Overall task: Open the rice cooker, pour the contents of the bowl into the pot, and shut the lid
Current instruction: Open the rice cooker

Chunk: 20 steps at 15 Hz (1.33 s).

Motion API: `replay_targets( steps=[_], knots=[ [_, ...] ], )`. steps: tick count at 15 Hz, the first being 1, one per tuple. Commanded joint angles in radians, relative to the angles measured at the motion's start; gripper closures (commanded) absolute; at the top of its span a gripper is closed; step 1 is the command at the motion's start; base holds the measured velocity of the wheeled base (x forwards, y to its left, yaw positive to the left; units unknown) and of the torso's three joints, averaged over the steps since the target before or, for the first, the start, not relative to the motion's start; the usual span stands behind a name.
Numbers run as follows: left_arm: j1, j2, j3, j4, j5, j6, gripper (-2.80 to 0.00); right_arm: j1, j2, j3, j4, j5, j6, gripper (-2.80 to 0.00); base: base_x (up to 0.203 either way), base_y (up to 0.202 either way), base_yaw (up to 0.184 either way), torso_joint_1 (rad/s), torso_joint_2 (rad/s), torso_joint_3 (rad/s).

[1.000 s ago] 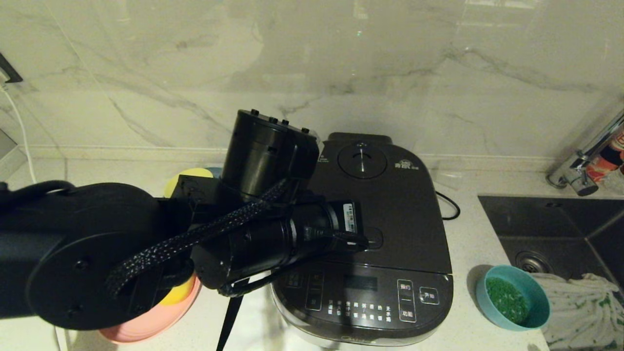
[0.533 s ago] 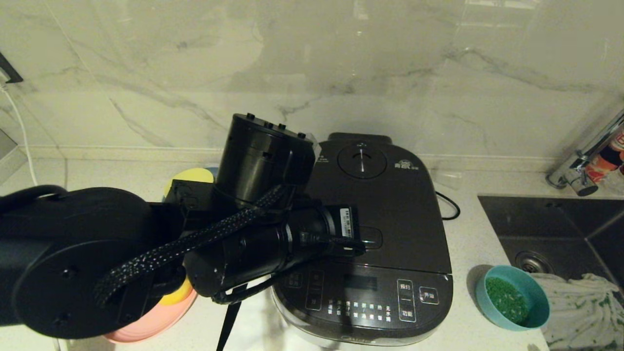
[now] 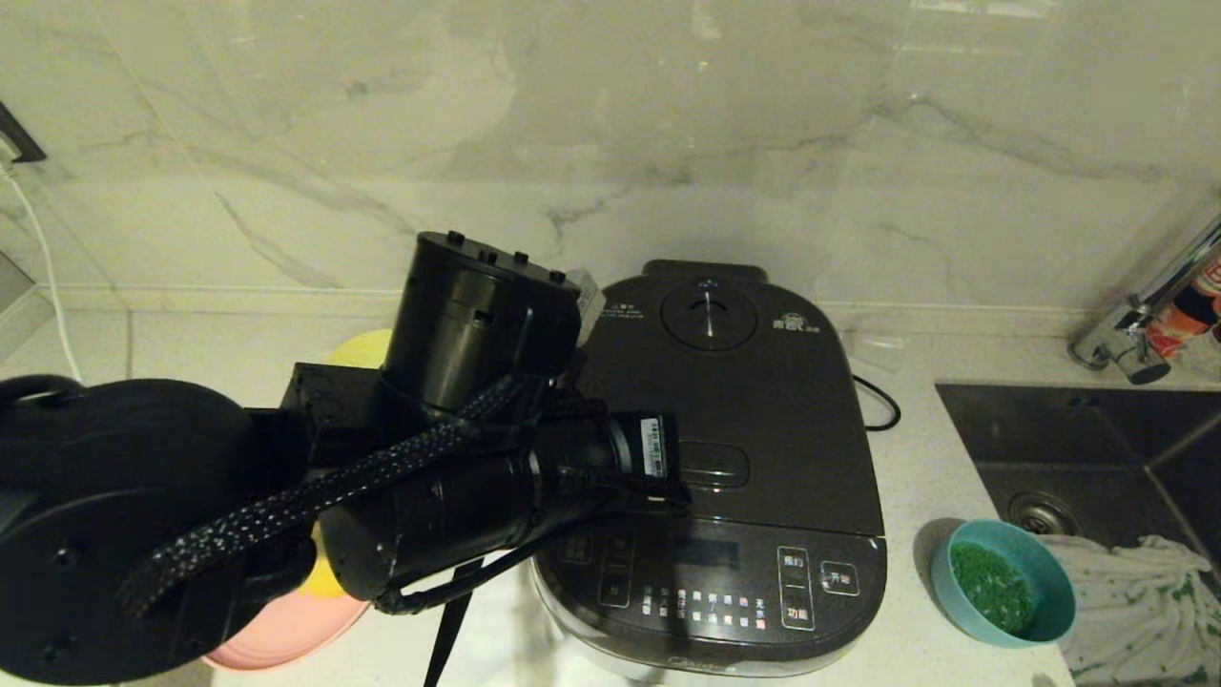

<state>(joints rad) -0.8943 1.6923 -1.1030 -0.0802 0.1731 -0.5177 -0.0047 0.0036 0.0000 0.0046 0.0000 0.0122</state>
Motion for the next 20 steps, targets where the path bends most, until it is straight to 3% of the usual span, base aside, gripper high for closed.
replay_targets(
  steps=[1,6,12,20],
  knots=[
    [0.000,0.001,0.005,-0.004,0.000,-0.004,0.00,0.000,-0.001,0.000,0.000,0.000,0.000,0.00,0.000,0.000,0.000,0.000,0.00,0.000],
    [-0.002,-0.037,-0.025,-0.004,-0.010,-0.007,0.00,0.000,-0.001,0.000,0.000,0.000,0.000,0.00,0.000,0.000,0.000,0.000,0.00,0.000],
    [-0.057,-0.070,-0.028,-0.004,-0.012,-0.030,0.00,0.000,-0.001,0.000,0.000,0.000,0.000,0.00,0.000,0.000,0.000,0.000,0.00,0.000],
    [-0.060,0.023,-0.020,-0.018,0.006,-0.027,0.00,0.000,-0.001,0.000,0.000,0.000,0.000,0.00,0.000,0.000,0.000,0.000,0.00,0.000]
  ],
)
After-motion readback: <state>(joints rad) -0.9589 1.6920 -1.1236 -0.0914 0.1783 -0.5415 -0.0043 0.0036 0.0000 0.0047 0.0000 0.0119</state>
